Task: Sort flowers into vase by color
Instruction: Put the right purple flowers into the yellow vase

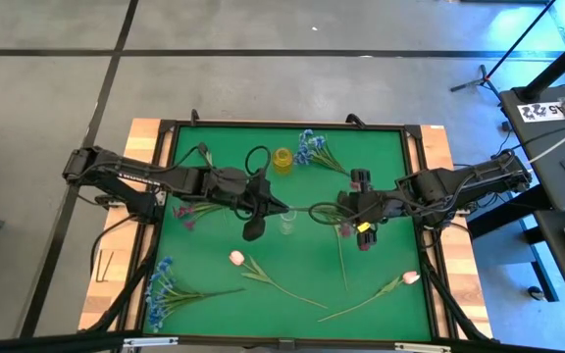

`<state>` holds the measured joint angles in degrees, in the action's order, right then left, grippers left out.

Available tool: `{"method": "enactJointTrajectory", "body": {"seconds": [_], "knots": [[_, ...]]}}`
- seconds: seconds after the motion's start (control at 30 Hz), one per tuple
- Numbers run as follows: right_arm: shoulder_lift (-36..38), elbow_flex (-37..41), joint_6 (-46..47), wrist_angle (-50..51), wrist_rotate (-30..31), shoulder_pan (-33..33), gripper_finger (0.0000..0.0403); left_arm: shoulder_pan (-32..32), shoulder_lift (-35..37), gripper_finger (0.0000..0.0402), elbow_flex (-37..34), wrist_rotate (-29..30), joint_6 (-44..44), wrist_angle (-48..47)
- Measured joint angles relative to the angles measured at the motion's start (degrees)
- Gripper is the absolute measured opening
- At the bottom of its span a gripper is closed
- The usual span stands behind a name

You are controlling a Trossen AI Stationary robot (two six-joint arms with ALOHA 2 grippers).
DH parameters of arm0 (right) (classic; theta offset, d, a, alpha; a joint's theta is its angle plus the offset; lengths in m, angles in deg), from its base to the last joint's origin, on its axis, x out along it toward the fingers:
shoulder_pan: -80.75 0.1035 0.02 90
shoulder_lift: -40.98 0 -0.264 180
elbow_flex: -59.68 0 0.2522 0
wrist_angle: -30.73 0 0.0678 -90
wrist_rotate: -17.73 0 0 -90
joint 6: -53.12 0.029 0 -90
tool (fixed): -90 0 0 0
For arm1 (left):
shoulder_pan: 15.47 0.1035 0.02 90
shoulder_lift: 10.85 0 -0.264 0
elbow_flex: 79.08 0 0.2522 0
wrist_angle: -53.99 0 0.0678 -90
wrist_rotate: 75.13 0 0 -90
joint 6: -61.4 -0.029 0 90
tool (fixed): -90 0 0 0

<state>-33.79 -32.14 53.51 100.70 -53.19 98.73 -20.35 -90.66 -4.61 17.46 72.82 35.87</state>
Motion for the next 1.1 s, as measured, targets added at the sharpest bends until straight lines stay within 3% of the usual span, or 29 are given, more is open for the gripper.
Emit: {"method": "enactJointTrajectory", "body": {"seconds": [0.27,0.47,0.63,0.73,0.87,1.1], "knots": [[0.0,0.0,2.3,1.4,3.9,0.0,0.0076,0.7,0.0,0.0007,0.0,7.7,0.0,-4.7],[0.8,-0.4,3.2,3.4,5.5,0.0,0.008,1.1,0.0,0.0007,0.0,8.0,0.0,-5.4],[1.2,-5.8,8.1,9.6,7.4,0.2,0.0079,1.1,0.8,0.0006,0.0,12.9,0.0,-4.5],[2.4,-8.5,9.1,9.5,9.3,2.7,0.0079,1.1,2.3,0.0006,0.0,13.9,-1.2,-3.8],[5.9,-8.3,8.7,7.1,17.1,7.6,0.0079,0.8,5.9,0.0006,0.0,16.5,-2.9,-4.1],[14.0,-0.1,7.6,-6.0,25.5,16.2,0.0079,0.0,12.2,0.0006,0.0,18.4,-5.7,-1.4]]}}
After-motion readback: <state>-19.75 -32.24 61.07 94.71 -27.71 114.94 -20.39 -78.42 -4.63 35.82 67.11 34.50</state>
